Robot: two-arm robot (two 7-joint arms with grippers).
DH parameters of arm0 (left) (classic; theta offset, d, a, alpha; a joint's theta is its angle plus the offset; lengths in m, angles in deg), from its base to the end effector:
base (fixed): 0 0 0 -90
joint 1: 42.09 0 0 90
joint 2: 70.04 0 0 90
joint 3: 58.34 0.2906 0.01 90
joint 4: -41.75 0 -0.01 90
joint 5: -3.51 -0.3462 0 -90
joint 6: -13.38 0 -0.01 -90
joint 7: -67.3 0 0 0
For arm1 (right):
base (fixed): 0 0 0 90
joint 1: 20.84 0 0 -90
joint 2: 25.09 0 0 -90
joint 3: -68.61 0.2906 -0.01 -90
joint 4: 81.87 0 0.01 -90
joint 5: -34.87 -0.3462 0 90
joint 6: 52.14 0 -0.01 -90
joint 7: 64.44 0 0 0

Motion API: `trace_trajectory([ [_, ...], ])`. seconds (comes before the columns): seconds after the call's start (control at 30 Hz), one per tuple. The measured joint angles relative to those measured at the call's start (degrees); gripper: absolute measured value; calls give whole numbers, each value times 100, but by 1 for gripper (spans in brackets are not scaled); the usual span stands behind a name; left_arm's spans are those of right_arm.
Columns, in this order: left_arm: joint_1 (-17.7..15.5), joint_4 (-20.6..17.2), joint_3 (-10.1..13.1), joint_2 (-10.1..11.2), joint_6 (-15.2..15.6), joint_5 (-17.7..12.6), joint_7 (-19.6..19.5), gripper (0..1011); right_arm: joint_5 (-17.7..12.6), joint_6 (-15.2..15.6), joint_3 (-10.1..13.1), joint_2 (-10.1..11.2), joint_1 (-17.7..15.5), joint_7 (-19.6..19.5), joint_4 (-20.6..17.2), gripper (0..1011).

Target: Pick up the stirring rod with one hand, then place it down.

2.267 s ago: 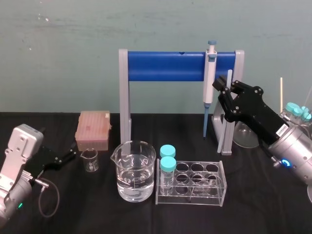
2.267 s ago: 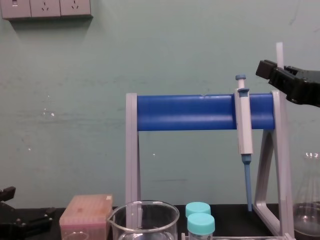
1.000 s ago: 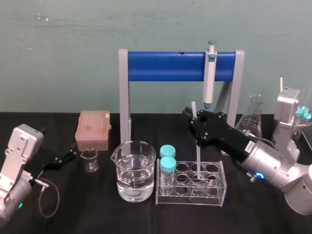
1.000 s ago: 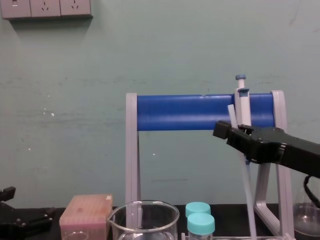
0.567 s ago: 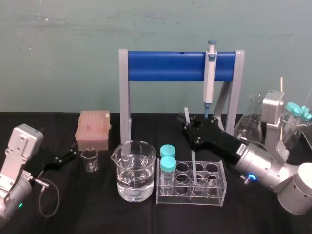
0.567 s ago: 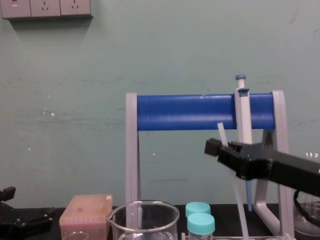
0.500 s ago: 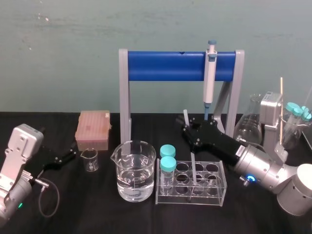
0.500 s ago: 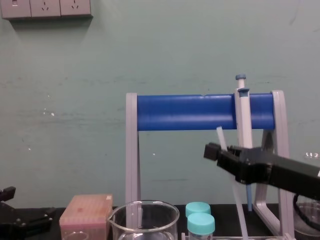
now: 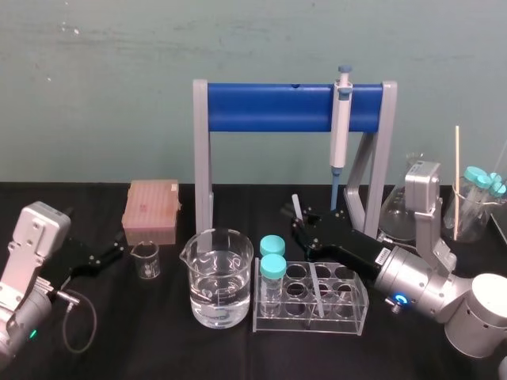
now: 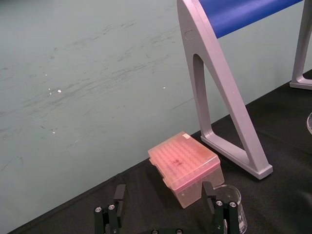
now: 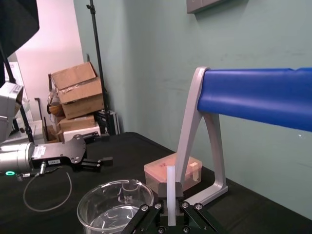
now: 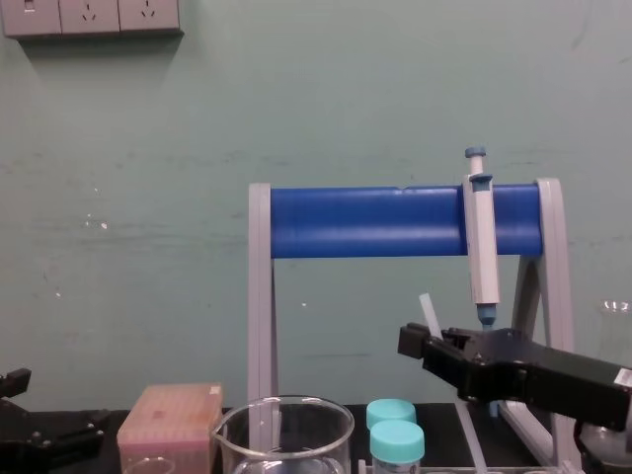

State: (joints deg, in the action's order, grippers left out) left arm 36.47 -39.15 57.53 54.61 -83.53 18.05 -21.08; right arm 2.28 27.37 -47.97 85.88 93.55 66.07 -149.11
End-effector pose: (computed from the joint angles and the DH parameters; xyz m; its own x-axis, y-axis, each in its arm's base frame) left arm 0.3936 0.0731 -0.3099 0.2923 0.8802 0.3740 -0.9552 0.2874 0.0702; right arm 0.4635 -0.0169 -0.2956 0.8125 -0.5828 -0.0129 0.5815 0.8087 0.0891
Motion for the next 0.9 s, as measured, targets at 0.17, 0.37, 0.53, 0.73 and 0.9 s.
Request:
trace_trajectory([
  [0.17,0,0,0,0,0,0,0,1000,41,47,-22,-30,8,-31,48,65],
  [0.37,0,0,0,0,0,0,0,1000,111,81,-39,-46,20,-81,73,65],
  [0.53,0,0,0,0,0,0,0,1000,197,81,-54,-42,21,-150,69,65],
  [0.73,0,0,0,0,0,0,0,1000,181,80,-51,-41,19,-146,66,65],
  [0.9,0,0,0,0,0,0,0,1000,164,78,-48,-40,17,-138,64,121],
])
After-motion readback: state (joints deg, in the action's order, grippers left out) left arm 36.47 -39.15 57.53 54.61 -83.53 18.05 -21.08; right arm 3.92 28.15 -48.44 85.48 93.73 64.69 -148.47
